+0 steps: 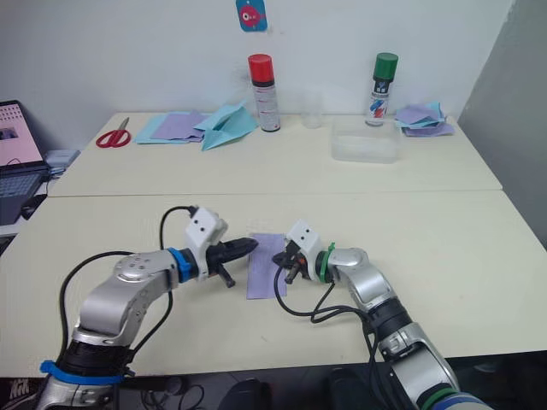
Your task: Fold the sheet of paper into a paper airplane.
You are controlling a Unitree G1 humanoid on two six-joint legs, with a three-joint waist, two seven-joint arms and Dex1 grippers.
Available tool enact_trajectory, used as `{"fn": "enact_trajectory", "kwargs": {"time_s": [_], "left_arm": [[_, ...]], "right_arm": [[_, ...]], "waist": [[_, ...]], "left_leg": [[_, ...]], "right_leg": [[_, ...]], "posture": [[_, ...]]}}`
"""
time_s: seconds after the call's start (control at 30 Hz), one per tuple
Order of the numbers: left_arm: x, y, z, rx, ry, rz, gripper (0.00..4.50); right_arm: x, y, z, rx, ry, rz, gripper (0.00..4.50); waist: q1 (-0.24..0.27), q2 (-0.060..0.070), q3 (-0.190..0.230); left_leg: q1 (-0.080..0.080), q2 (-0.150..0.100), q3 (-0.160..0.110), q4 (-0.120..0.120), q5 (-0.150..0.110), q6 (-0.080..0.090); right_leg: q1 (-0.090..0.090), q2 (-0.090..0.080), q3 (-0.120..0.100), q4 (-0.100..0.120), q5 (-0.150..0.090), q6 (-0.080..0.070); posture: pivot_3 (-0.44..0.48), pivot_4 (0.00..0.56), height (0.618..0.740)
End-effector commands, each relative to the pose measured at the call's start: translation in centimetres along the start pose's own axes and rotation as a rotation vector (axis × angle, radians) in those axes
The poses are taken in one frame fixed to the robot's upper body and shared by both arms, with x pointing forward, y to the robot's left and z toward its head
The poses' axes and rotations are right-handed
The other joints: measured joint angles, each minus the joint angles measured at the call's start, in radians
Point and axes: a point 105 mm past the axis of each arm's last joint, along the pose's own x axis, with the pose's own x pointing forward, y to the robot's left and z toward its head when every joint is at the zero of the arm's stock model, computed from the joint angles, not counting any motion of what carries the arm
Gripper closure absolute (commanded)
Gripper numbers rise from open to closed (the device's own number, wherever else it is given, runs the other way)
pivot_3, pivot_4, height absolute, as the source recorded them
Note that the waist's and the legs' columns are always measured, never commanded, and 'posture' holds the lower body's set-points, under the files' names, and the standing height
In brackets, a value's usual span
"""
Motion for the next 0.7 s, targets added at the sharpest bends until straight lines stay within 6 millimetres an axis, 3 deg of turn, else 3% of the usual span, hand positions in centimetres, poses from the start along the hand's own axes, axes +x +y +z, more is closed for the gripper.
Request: {"fn": "enact_trajectory", "kwargs": {"time_s": [0.03,0.2,0.37,0.7], "left_arm": [[0.8,-0.4,-0.9,0.021,0.048,0.005,4.5],[0.9,-0.7,-4.0,0.024,0.168,0.003,4.5],[0.8,-0.6,-5.8,0.017,0.215,0.005,4.5],[1.0,-0.7,-7.1,-0.005,0.225,-0.02,4.5]], "right_arm": [[-0.1,-0.3,-0.5,-0.013,0.034,-0.014,4.43],[-1.0,0.2,-0.2,-0.023,0.009,0.025,4.43],[-2.3,1.2,0.0,-0.097,0.023,0.111,4.43],[-4.3,4.0,-4.4,-0.067,0.215,0.286,4.43]], "waist": [[0.0,0.0,0.0],[0.001,0.0,0.001],[0.005,0.0,0.001],[0.01,0.0,-0.001]], "left_leg": [[0.0,0.0,0.0,0.0,0.0,0.0],[-0.001,0.0,0.0,-0.001,0.0,0.0],[-0.002,0.0,0.0,-0.001,0.0,0.0],[0.001,0.0,-0.001,-0.002,0.0,0.0]], "right_leg": [[0.0,0.0,0.0,0.0,0.0,0.0],[-0.001,0.0,-0.001,0.0,-0.001,-0.001],[-0.001,-0.002,0.0,-0.001,-0.003,0.001],[0.001,-0.004,-0.001,-0.001,-0.004,0.0]], "posture": [[0.0,0.15,0.74],[0.0,0.15,0.74],[0.0,0.15,0.74],[0.0,0.15,0.74]]}}
